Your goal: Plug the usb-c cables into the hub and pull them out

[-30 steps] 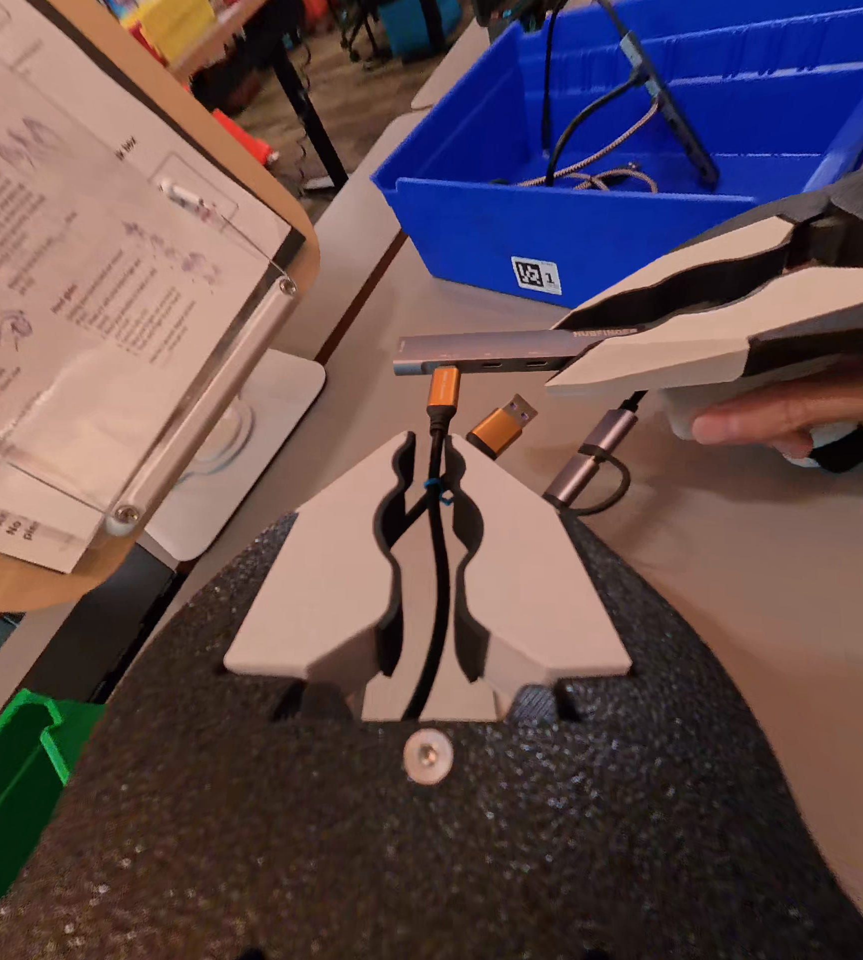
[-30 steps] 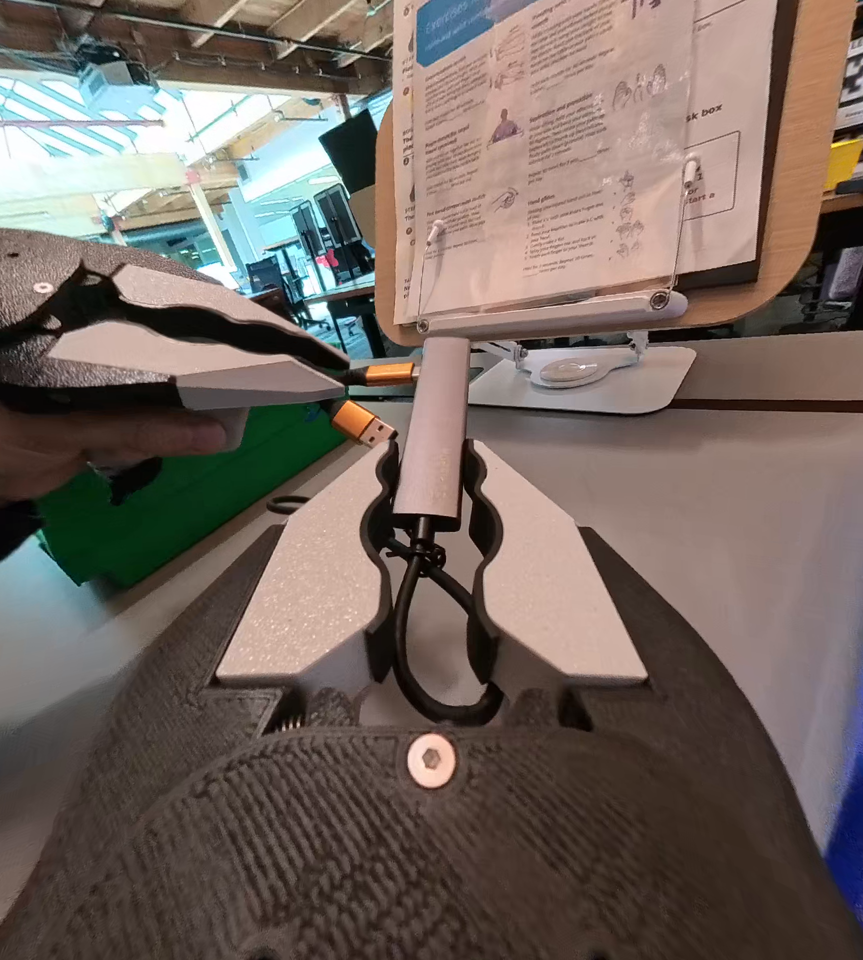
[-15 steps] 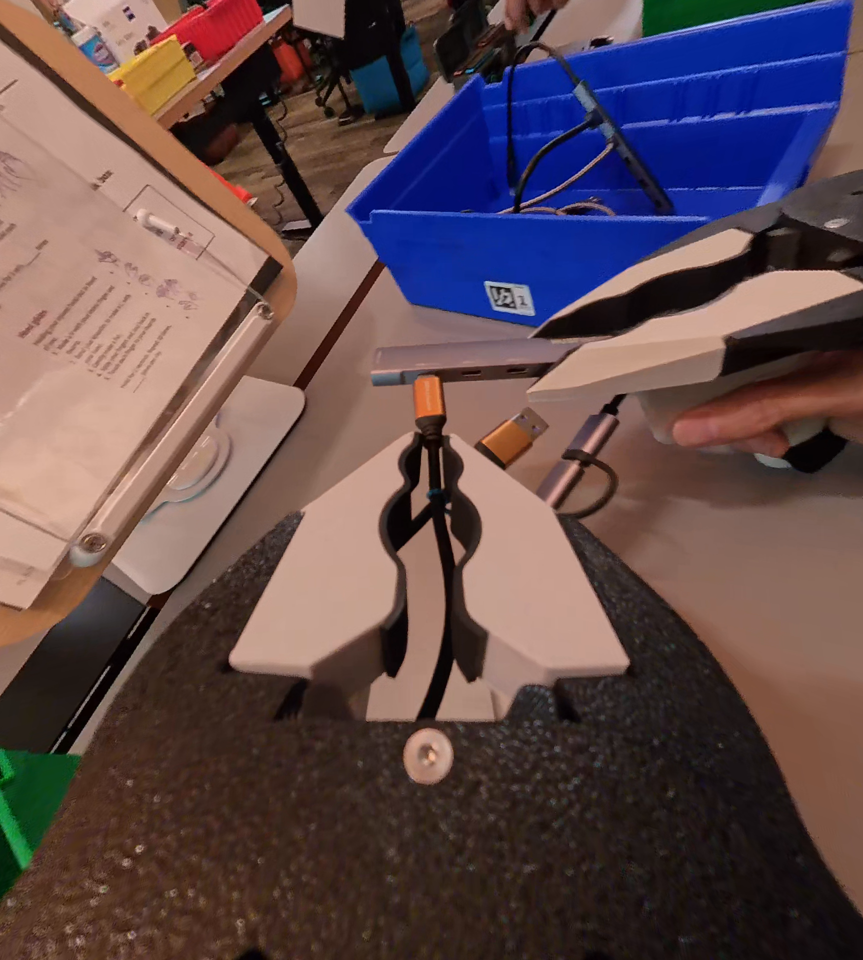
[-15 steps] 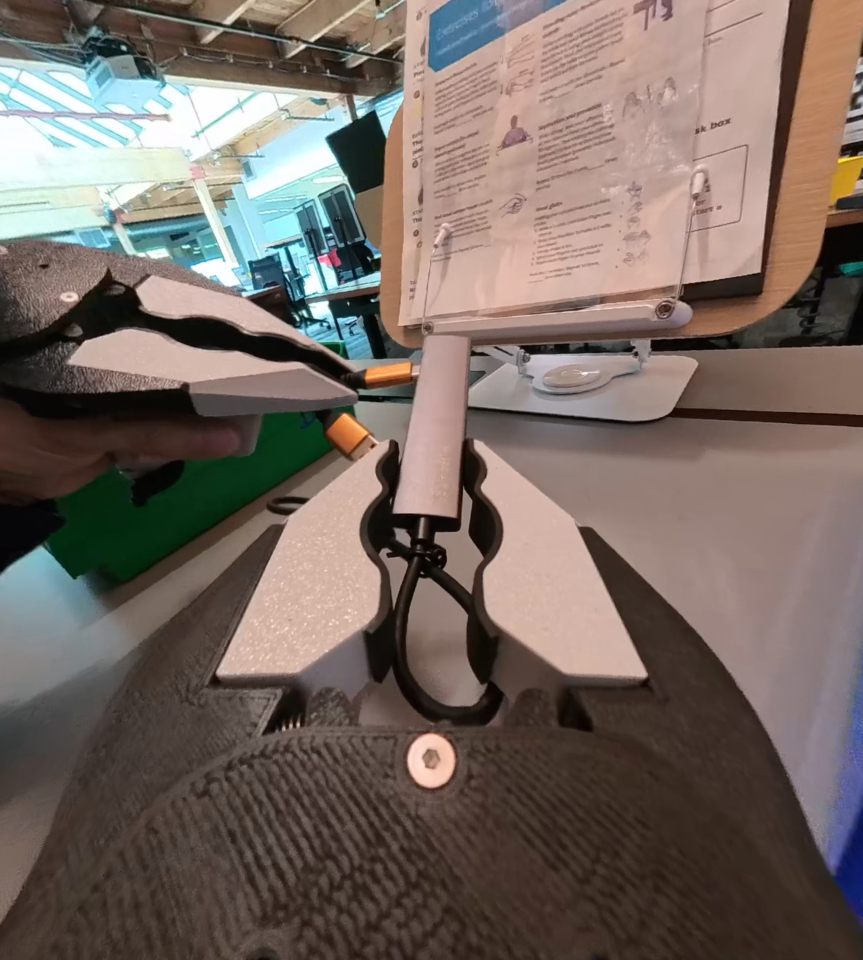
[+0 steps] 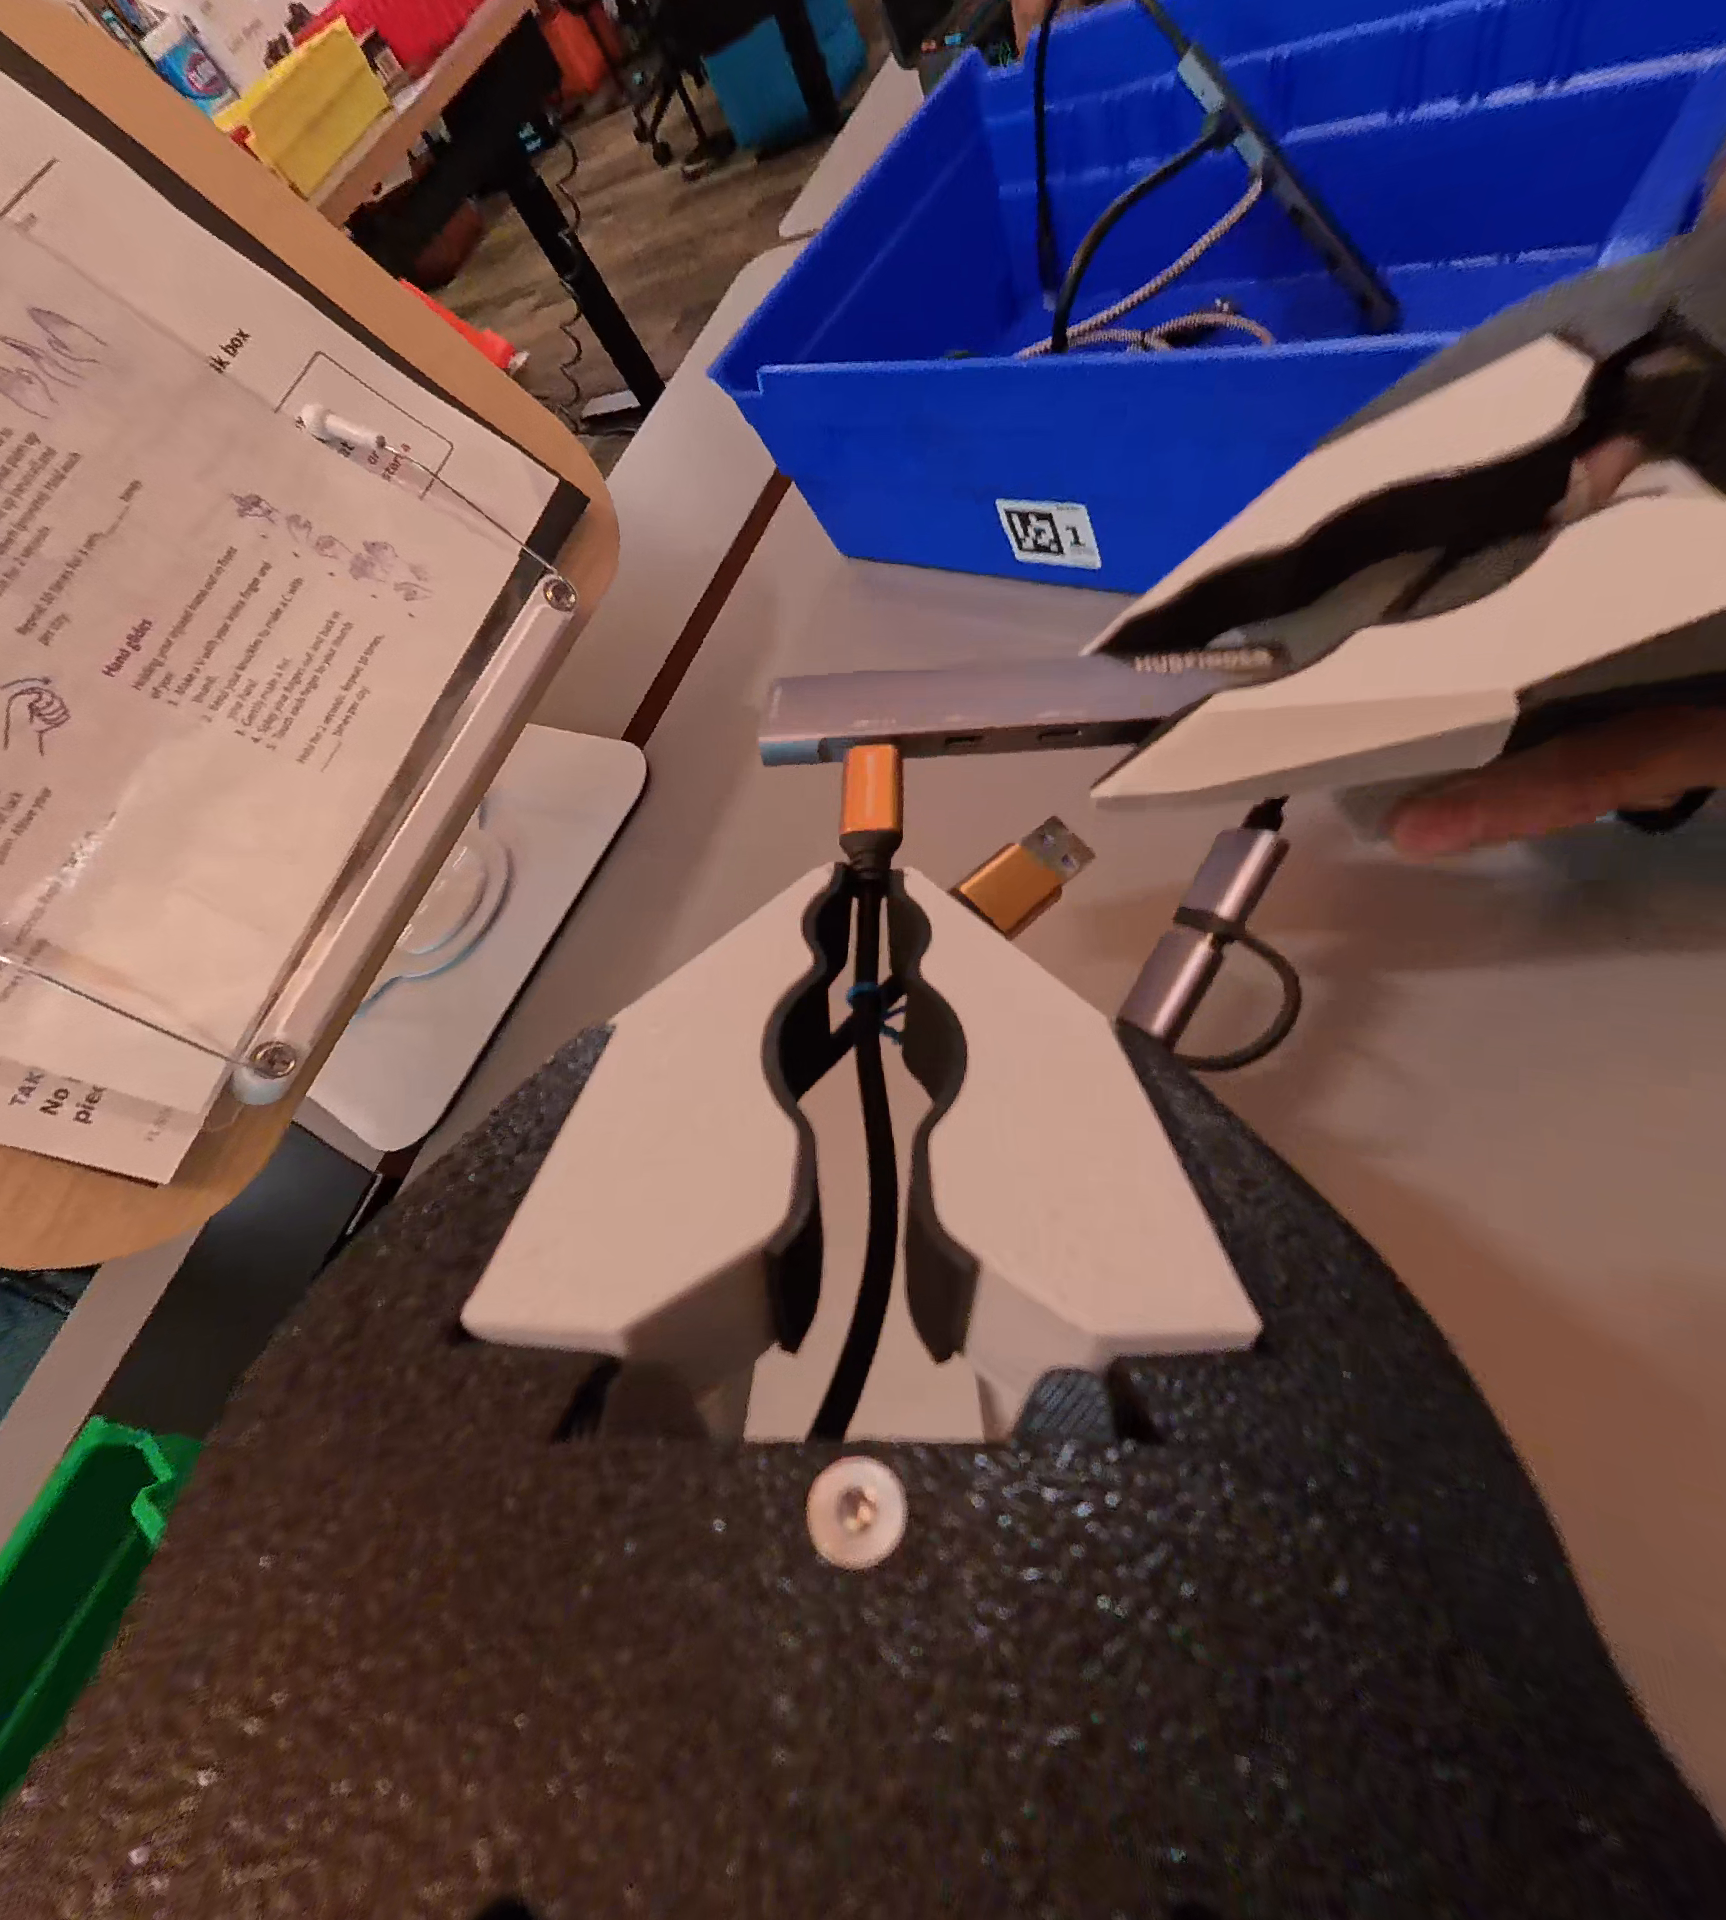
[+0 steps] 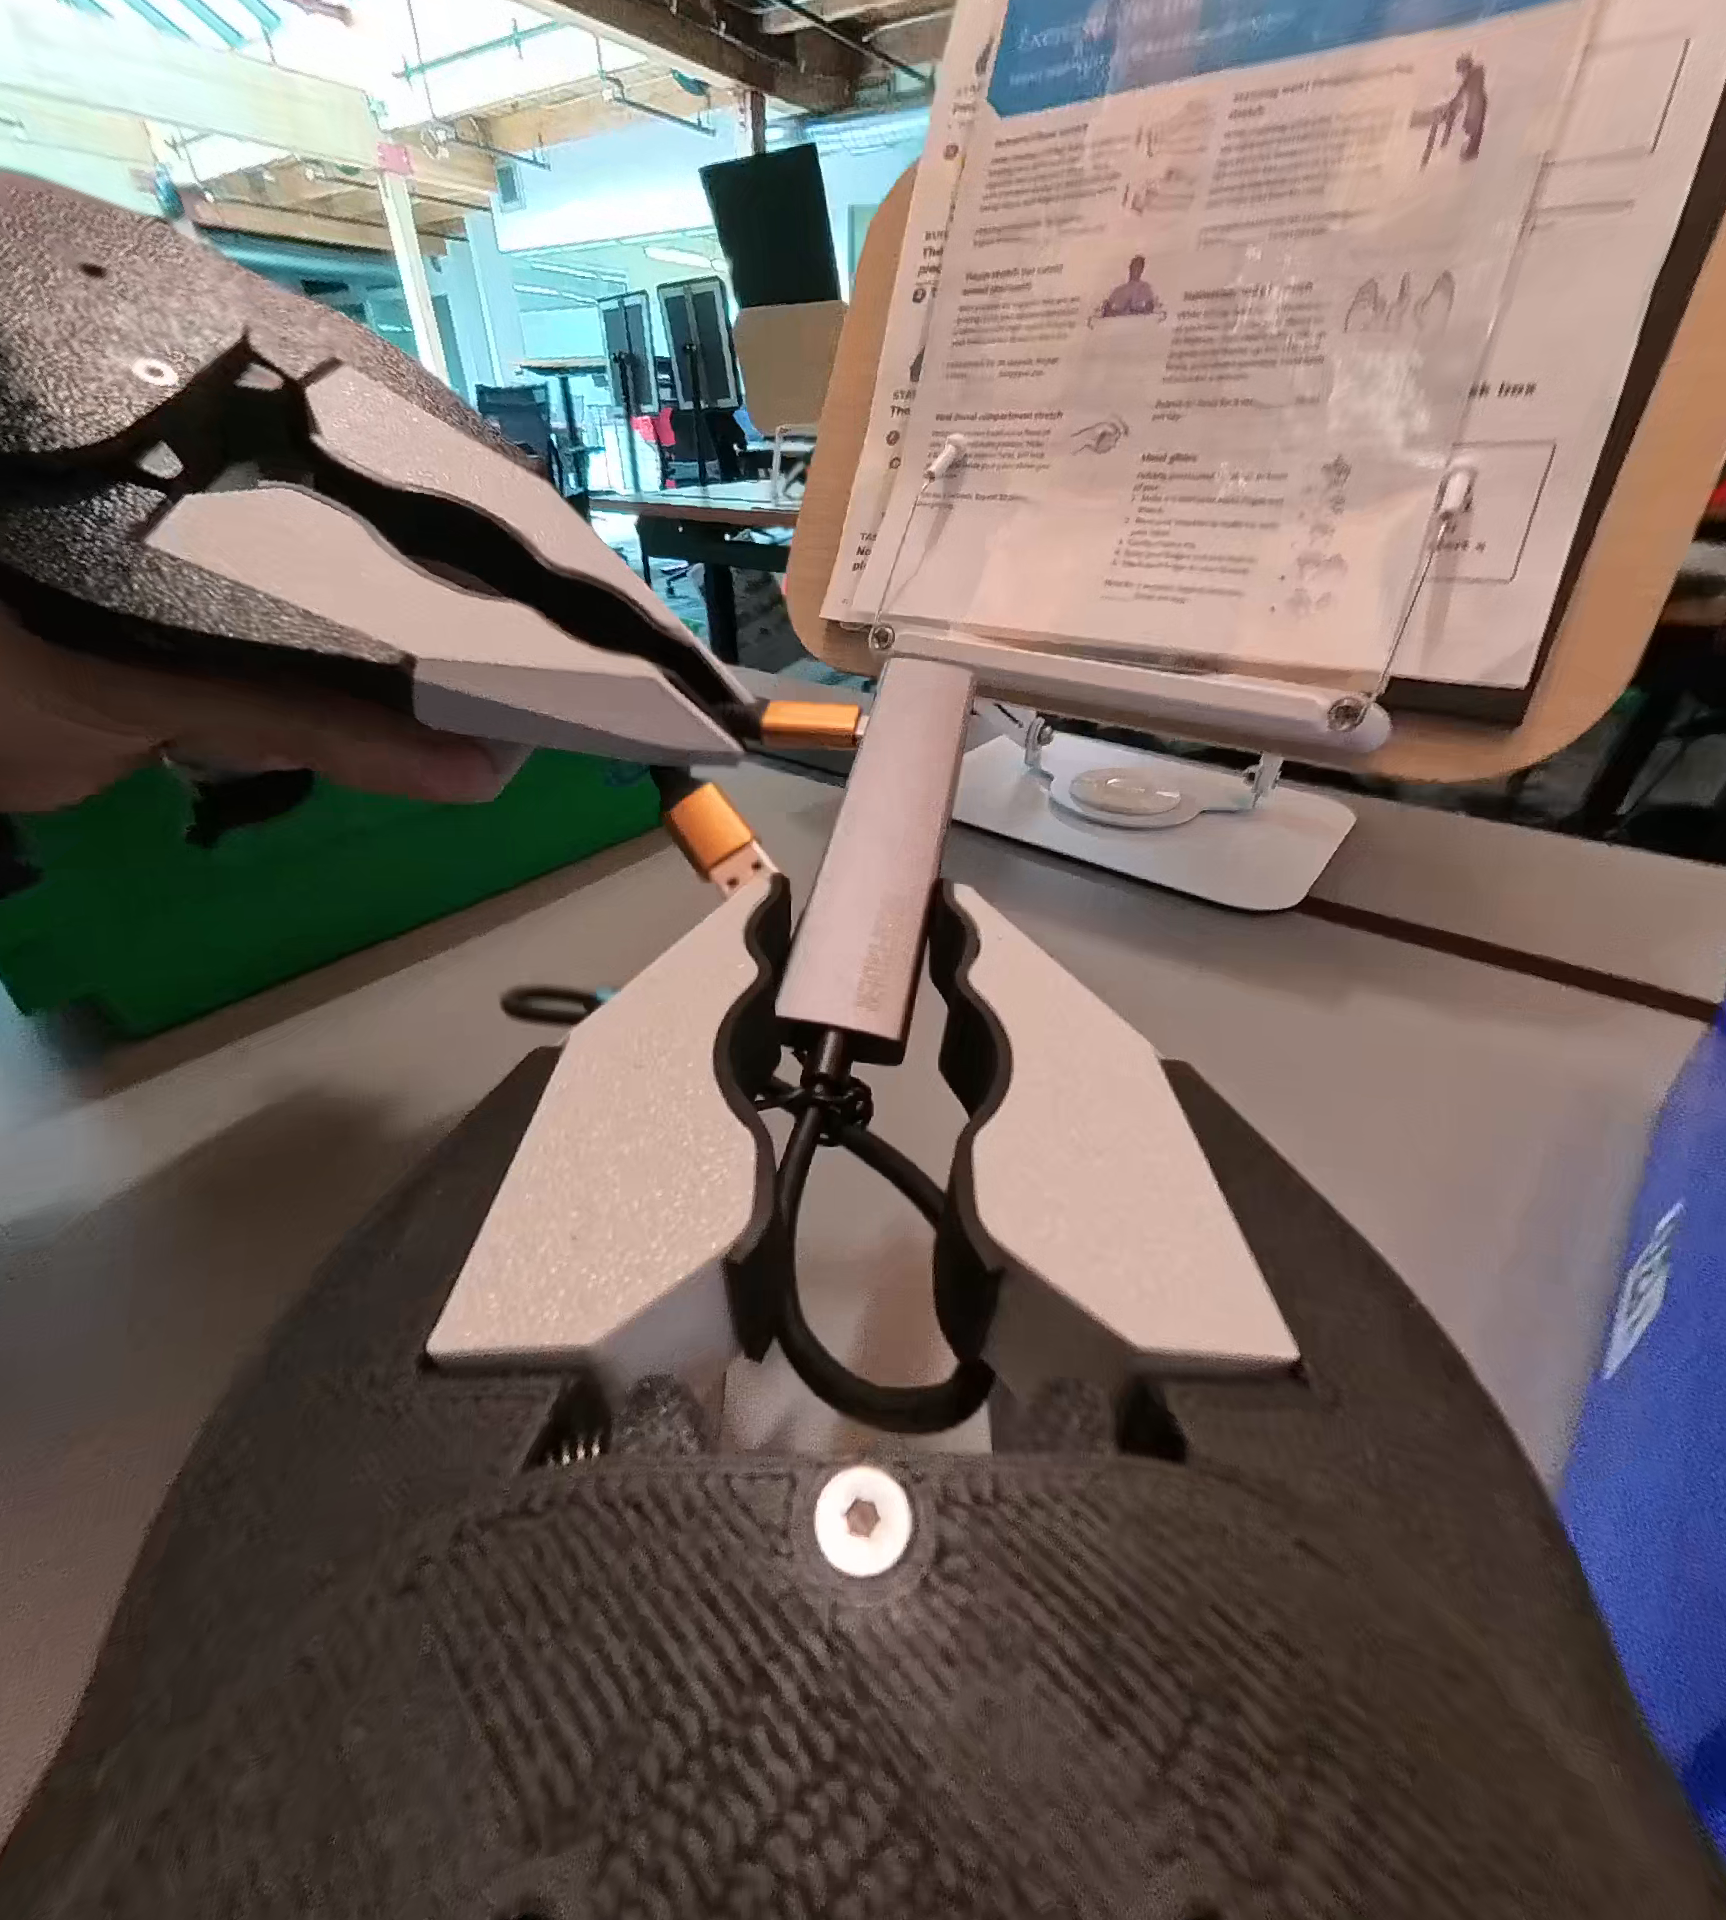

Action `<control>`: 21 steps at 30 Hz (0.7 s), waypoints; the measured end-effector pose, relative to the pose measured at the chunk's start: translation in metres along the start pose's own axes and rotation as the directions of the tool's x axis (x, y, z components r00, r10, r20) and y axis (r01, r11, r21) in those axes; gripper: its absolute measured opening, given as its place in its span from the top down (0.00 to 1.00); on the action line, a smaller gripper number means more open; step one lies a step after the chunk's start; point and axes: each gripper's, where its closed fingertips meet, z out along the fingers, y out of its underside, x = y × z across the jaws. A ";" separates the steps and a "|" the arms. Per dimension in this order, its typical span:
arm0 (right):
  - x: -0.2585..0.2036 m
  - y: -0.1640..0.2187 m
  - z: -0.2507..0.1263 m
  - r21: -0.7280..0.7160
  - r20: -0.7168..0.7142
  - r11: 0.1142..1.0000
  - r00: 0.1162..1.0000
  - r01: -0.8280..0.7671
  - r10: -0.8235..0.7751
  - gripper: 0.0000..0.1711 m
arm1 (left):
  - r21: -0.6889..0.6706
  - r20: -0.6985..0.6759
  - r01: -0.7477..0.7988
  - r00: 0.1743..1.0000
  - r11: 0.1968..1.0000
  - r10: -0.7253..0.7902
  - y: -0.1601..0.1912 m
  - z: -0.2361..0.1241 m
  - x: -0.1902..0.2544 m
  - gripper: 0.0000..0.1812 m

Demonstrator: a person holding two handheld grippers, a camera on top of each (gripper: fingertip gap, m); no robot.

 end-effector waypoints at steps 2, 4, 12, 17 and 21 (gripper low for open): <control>0.000 -0.001 0.000 -0.006 -0.017 0.999 0.999 0.046 -0.046 0.84 | -0.006 0.003 -0.011 1.000 1.000 0.011 0.002 0.000 0.000 0.98; -0.001 -0.001 0.000 -0.005 -0.010 0.998 0.998 0.062 -0.062 0.84 | 0.013 -0.001 0.001 1.000 1.000 -0.001 -0.001 -0.001 -0.001 0.98; 0.001 -0.012 -0.004 0.100 -0.020 0.993 0.998 0.064 -0.063 0.85 | 0.111 -0.085 0.076 0.994 0.991 -0.067 -0.012 -0.010 0.003 0.98; 0.003 -0.017 -0.003 0.154 -0.058 0.986 0.997 0.064 -0.056 0.86 | 0.146 -0.146 0.193 0.974 0.970 -0.172 -0.026 -0.017 0.007 0.98; 0.005 -0.013 -0.001 0.140 -0.058 0.989 0.997 0.050 -0.042 0.86 | 0.131 -0.168 0.269 0.955 0.954 -0.246 -0.023 -0.013 0.007 0.98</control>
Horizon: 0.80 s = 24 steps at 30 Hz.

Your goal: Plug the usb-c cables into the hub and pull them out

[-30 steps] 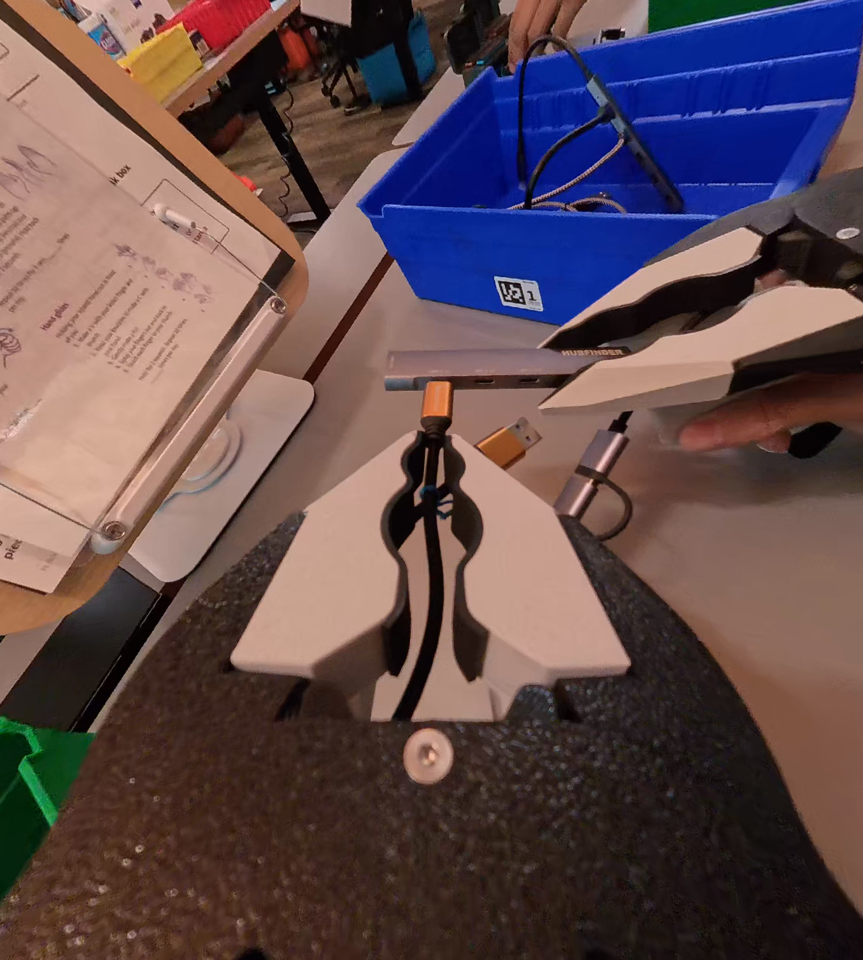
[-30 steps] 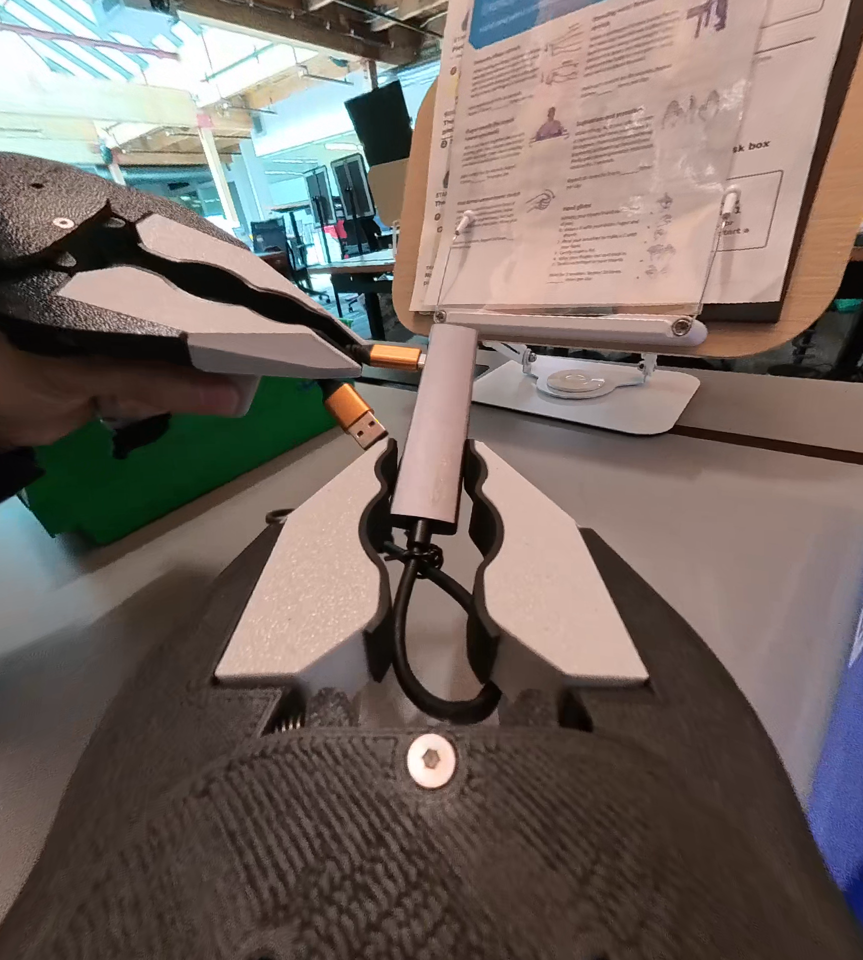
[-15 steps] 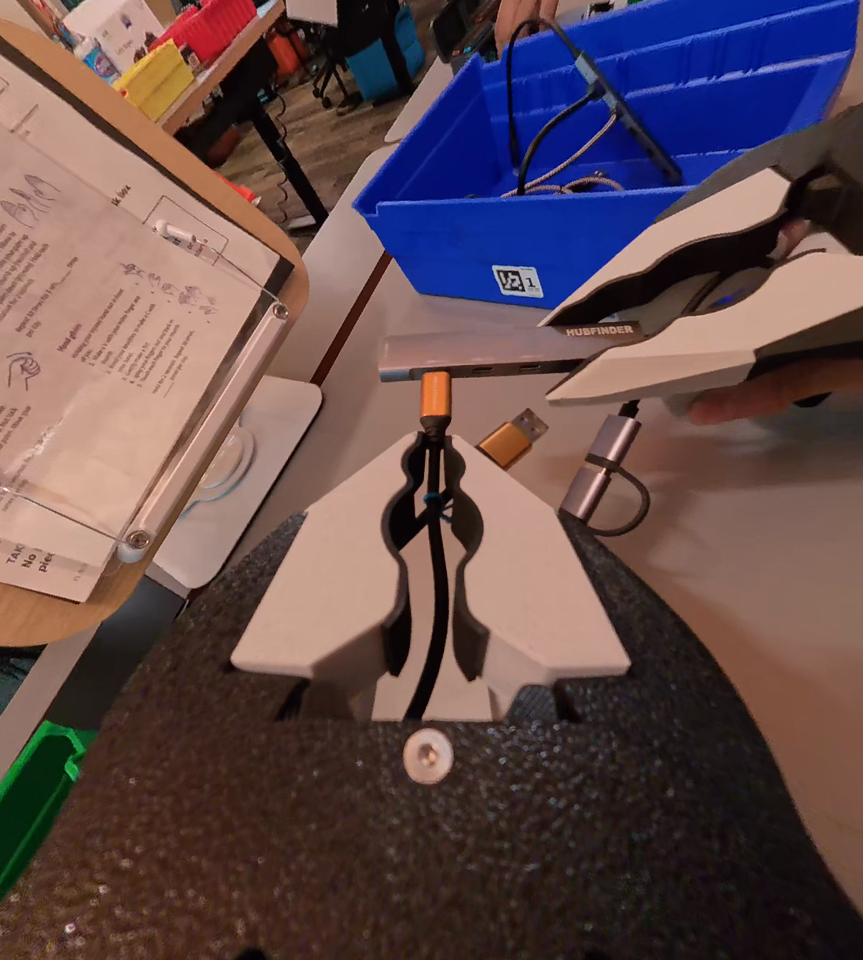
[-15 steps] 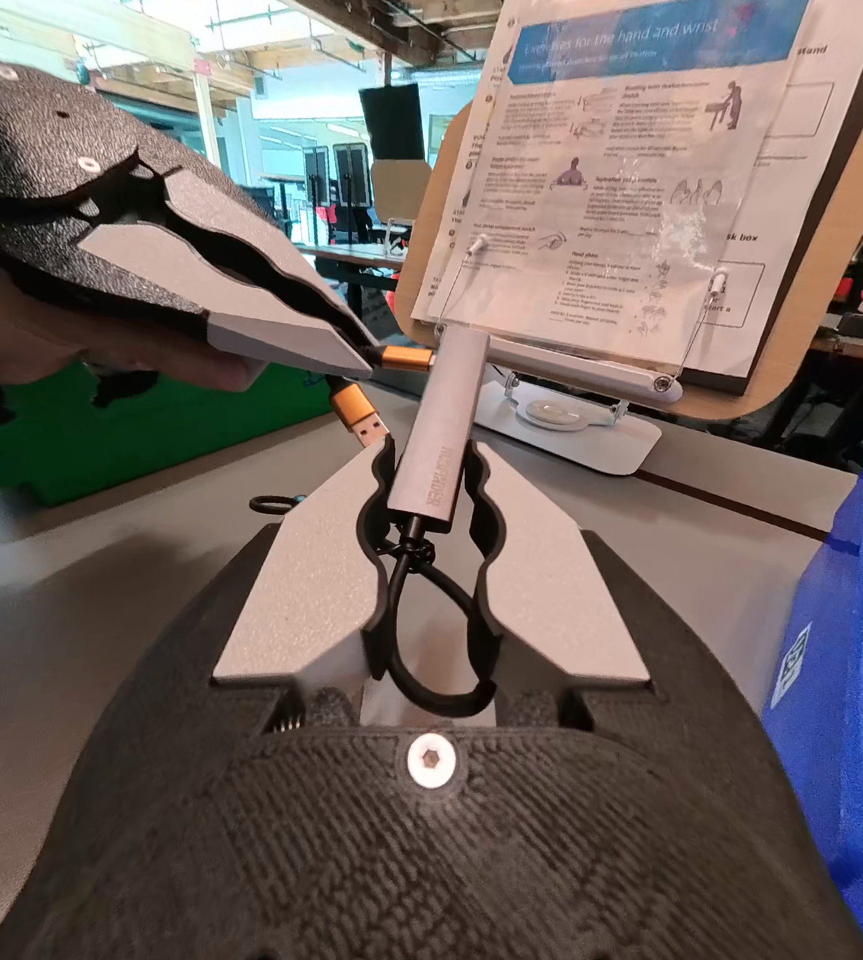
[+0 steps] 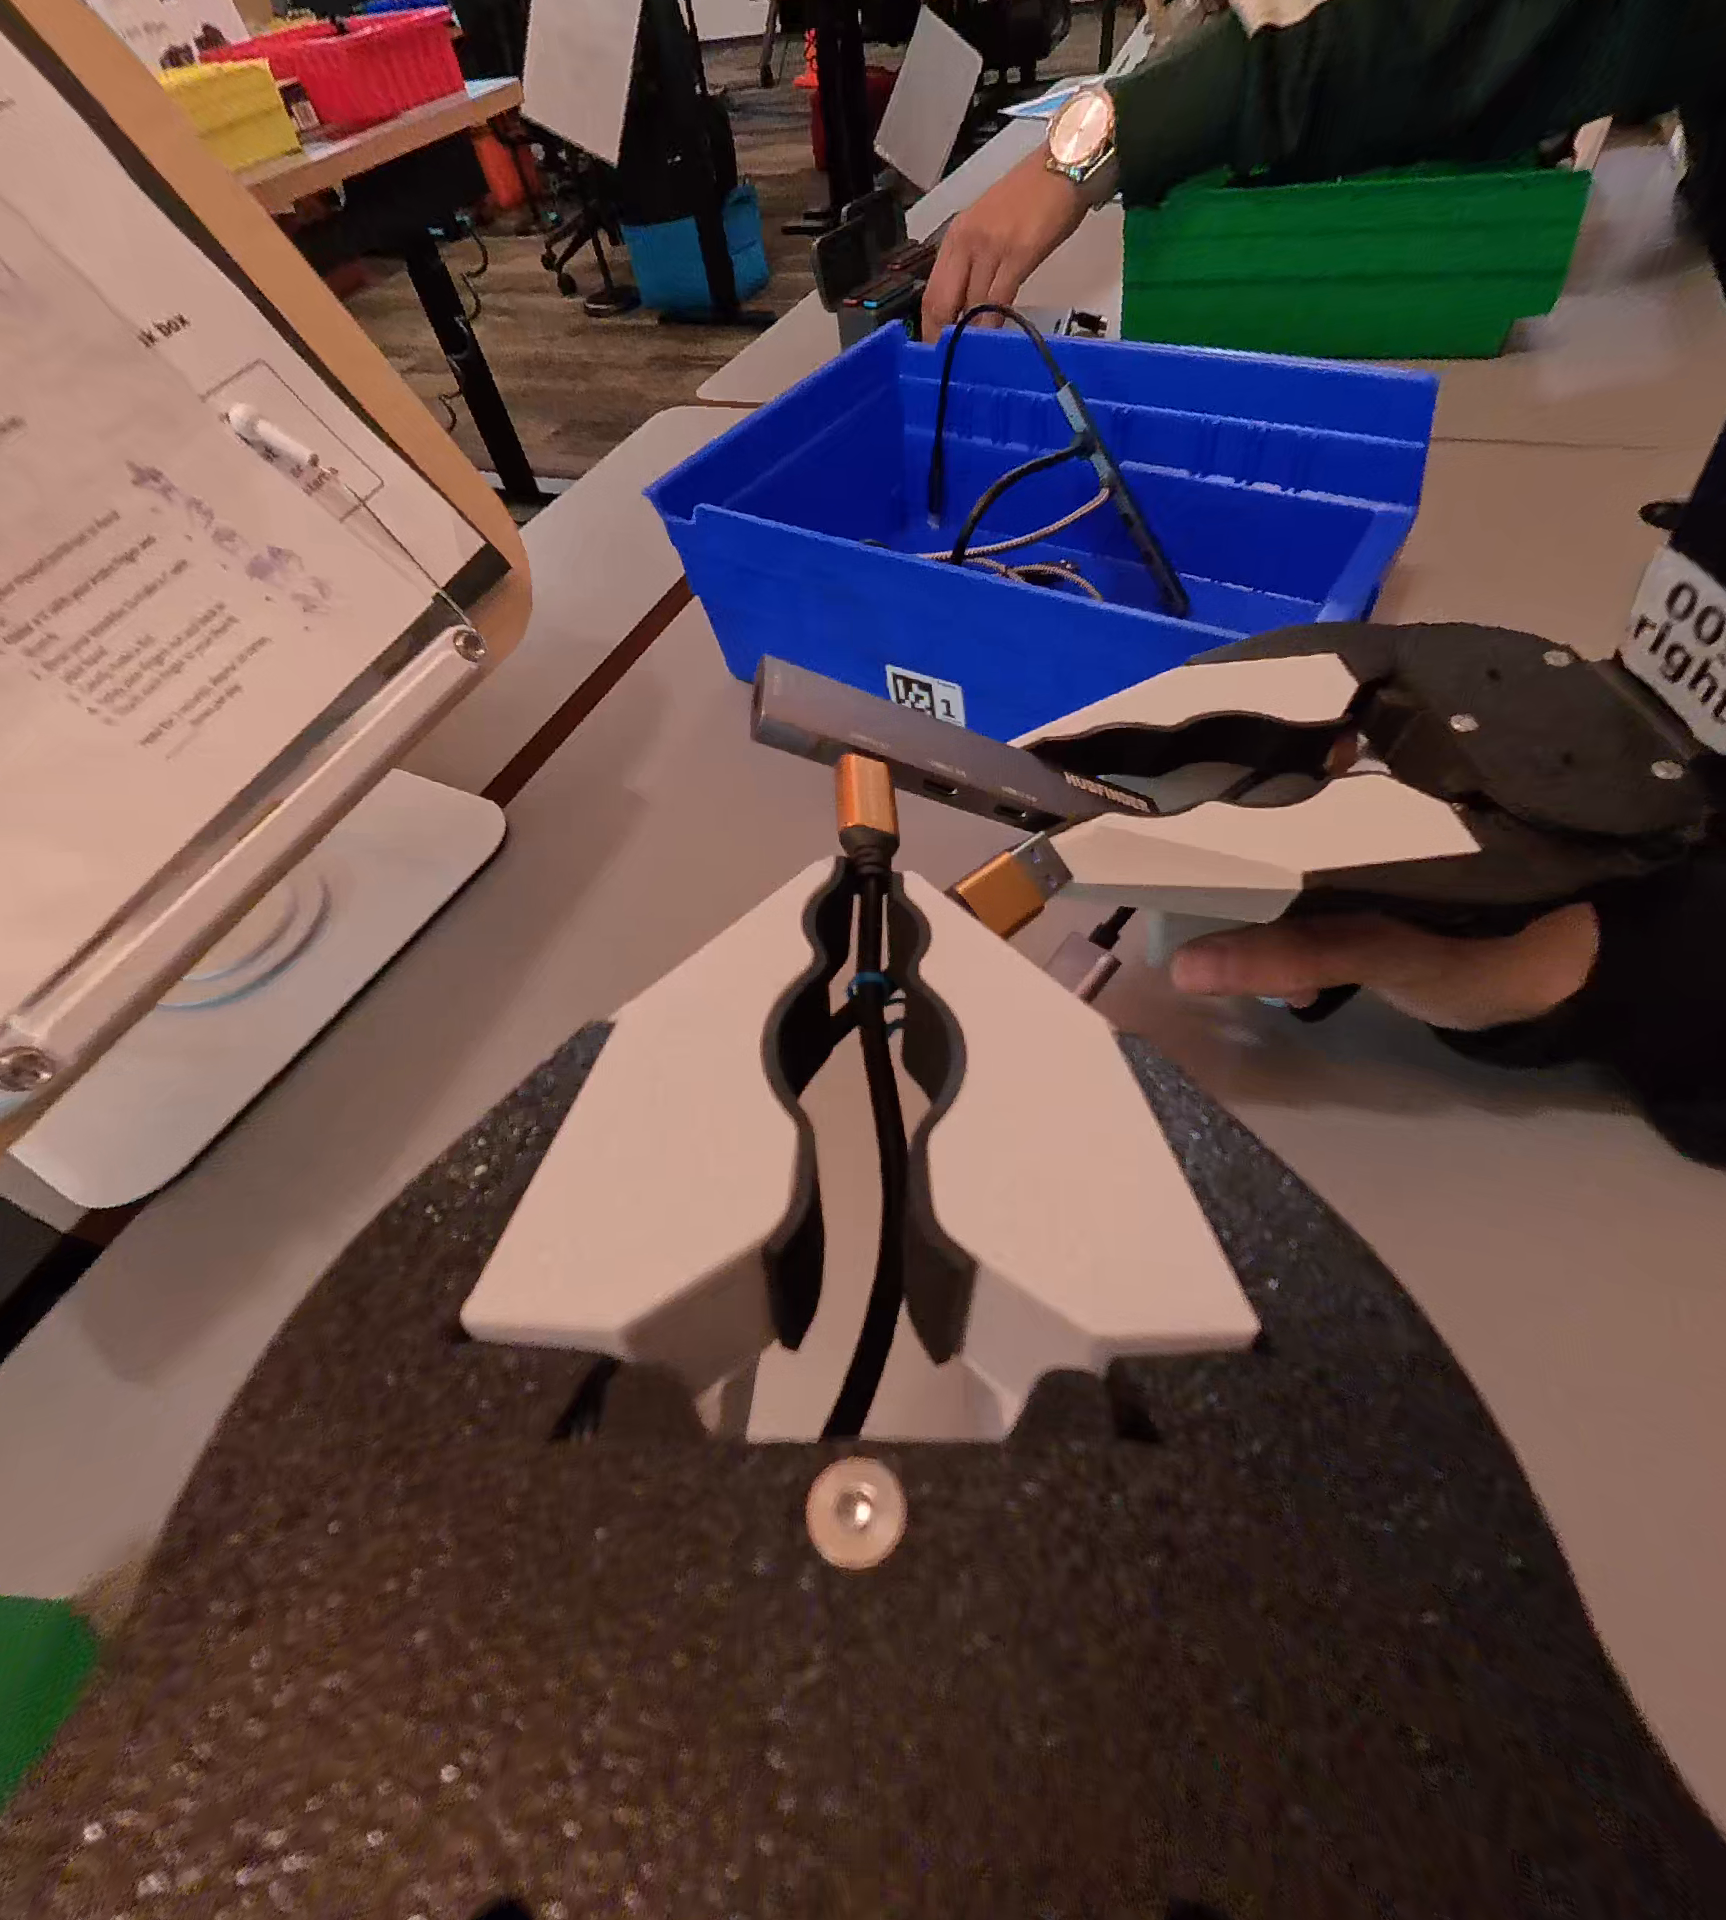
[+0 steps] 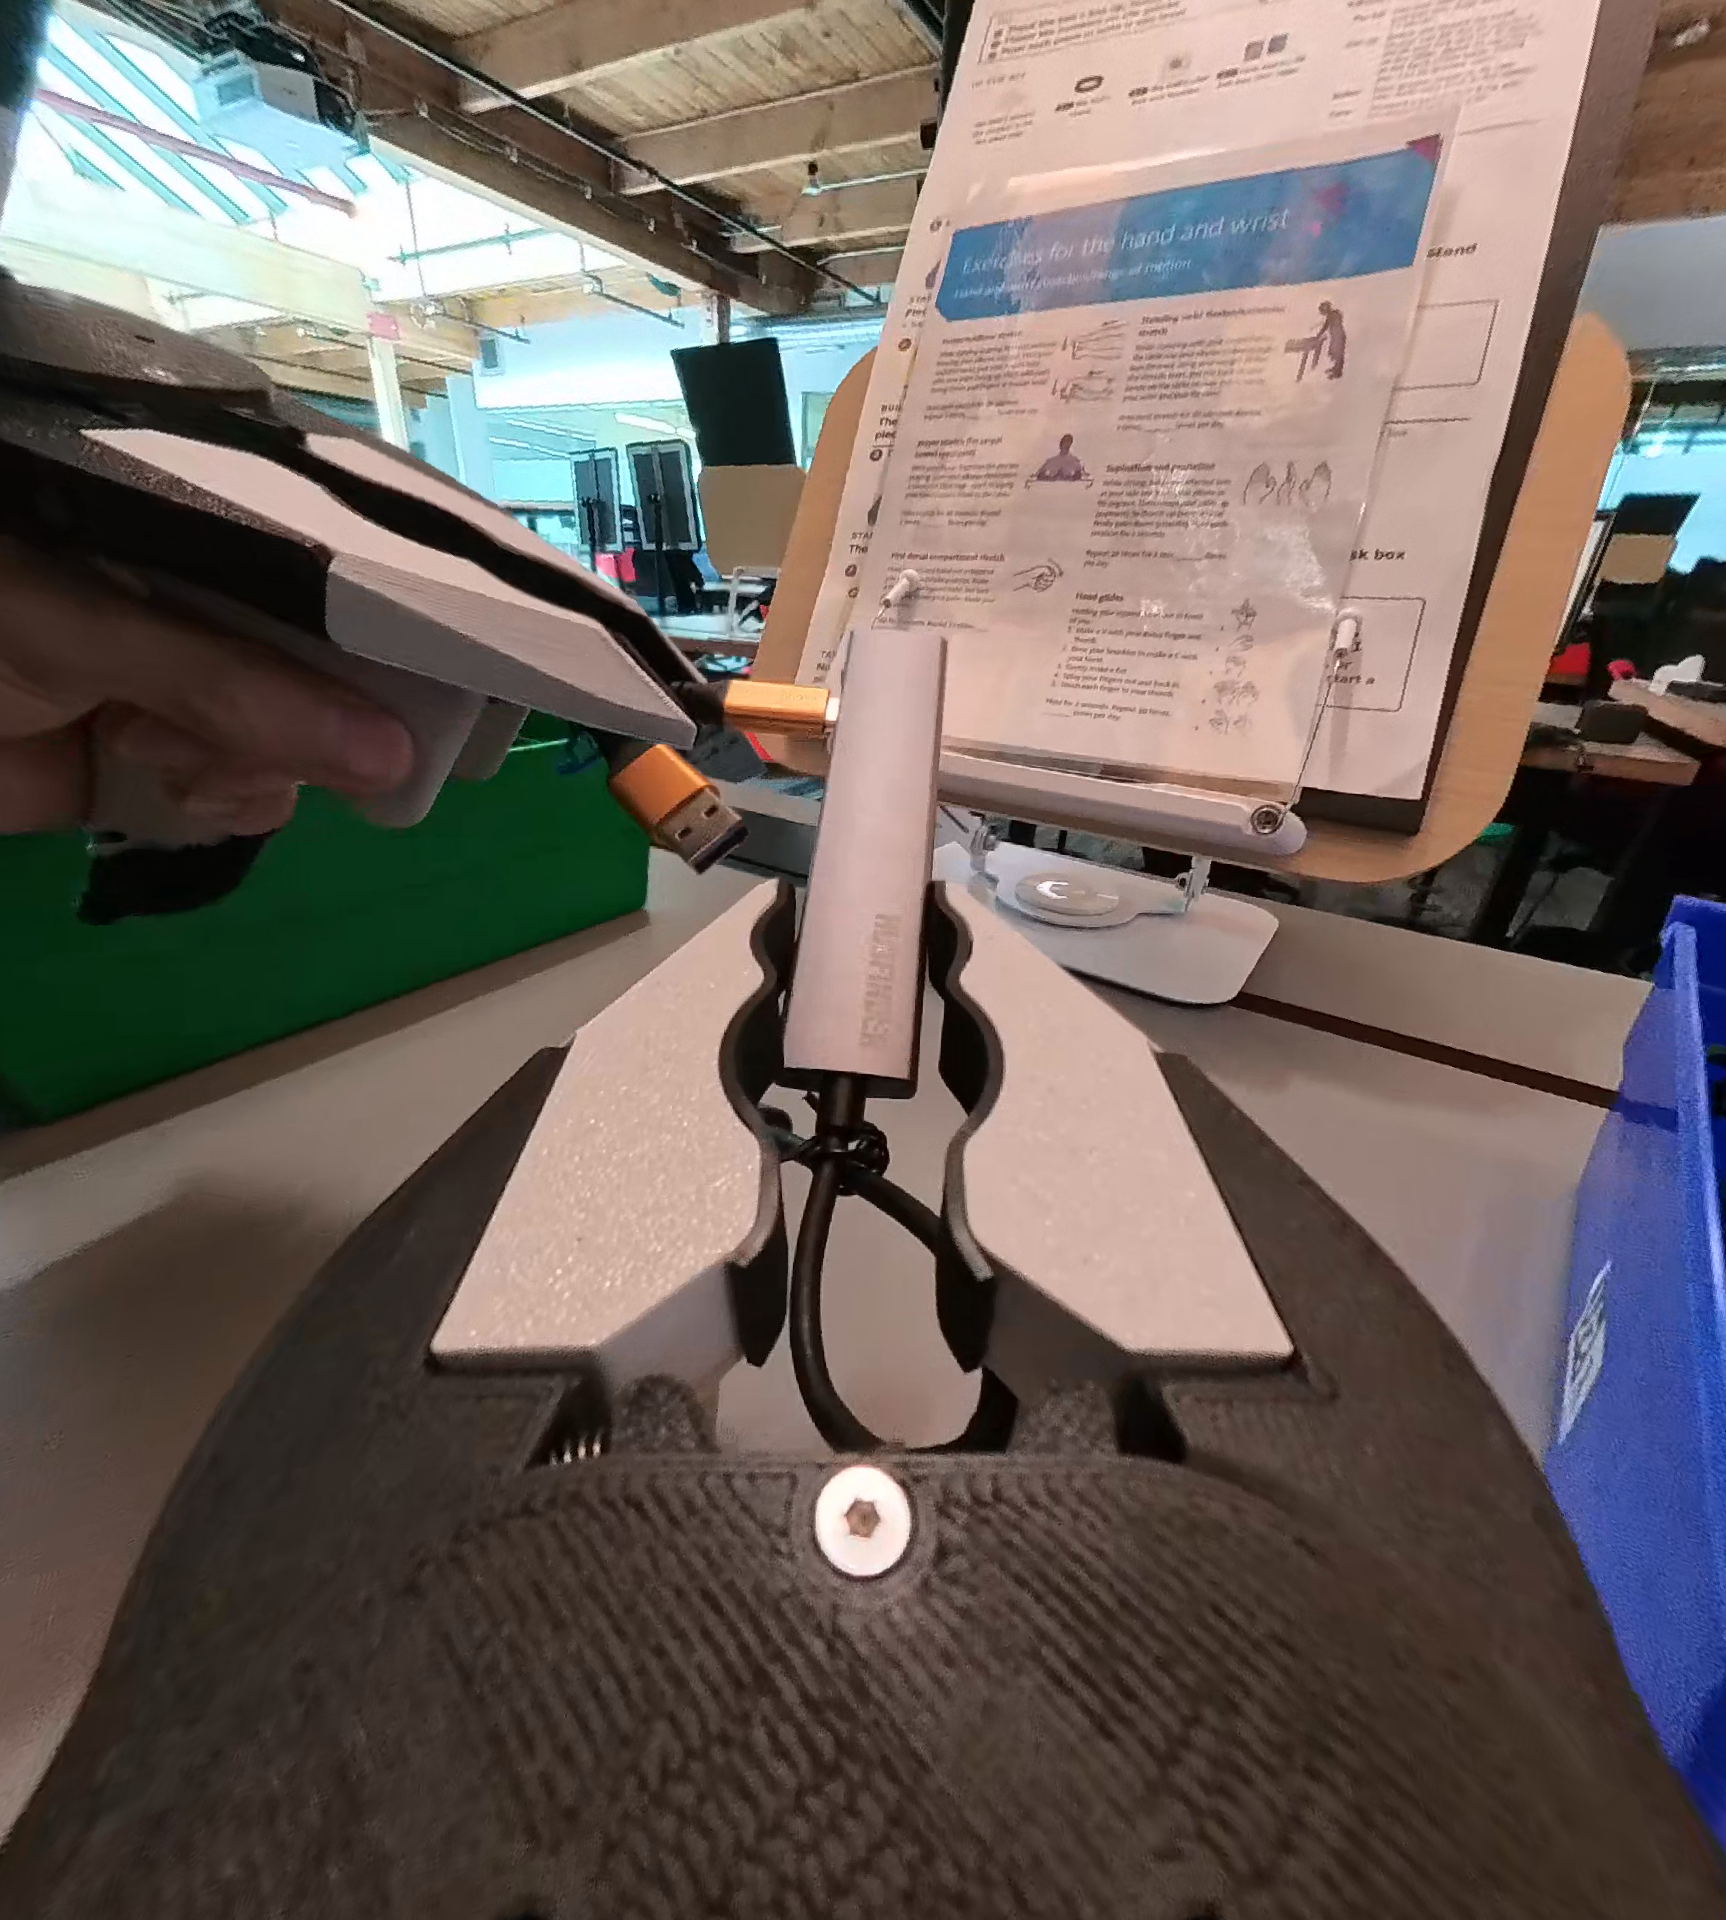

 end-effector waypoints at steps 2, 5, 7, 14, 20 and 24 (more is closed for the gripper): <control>0.001 -0.003 -0.001 0.019 -0.016 1.000 1.000 0.014 -0.014 0.85 | 0.017 -0.018 0.031 0.999 0.999 -0.031 -0.002 0.000 0.001 0.98; 0.002 -0.003 -0.001 0.015 -0.023 1.000 1.000 0.019 -0.019 0.83 | -0.001 -0.019 0.016 1.000 1.000 -0.016 0.001 0.000 0.002 0.98; 0.000 -0.005 -0.001 0.029 -0.008 0.999 1.000 0.026 -0.026 0.86 | 0.006 -0.024 0.016 1.000 1.000 -0.016 -0.001 0.000 0.003 0.98; -0.002 0.009 0.002 -0.099 0.034 0.994 0.998 0.050 -0.046 0.86 | -0.119 0.079 -0.227 0.968 0.966 0.238 0.012 0.004 -0.003 0.98; -0.005 0.009 0.001 -0.141 0.052 0.983 0.992 0.119 -0.112 0.85 | -0.209 0.086 -0.301 0.942 0.931 0.324 0.025 0.007 -0.005 0.98; -0.010 0.022 0.003 -0.191 0.099 0.981 0.995 0.043 -0.024 0.85 | -0.073 0.098 -0.279 0.953 0.957 0.285 0.008 0.006 -0.003 0.98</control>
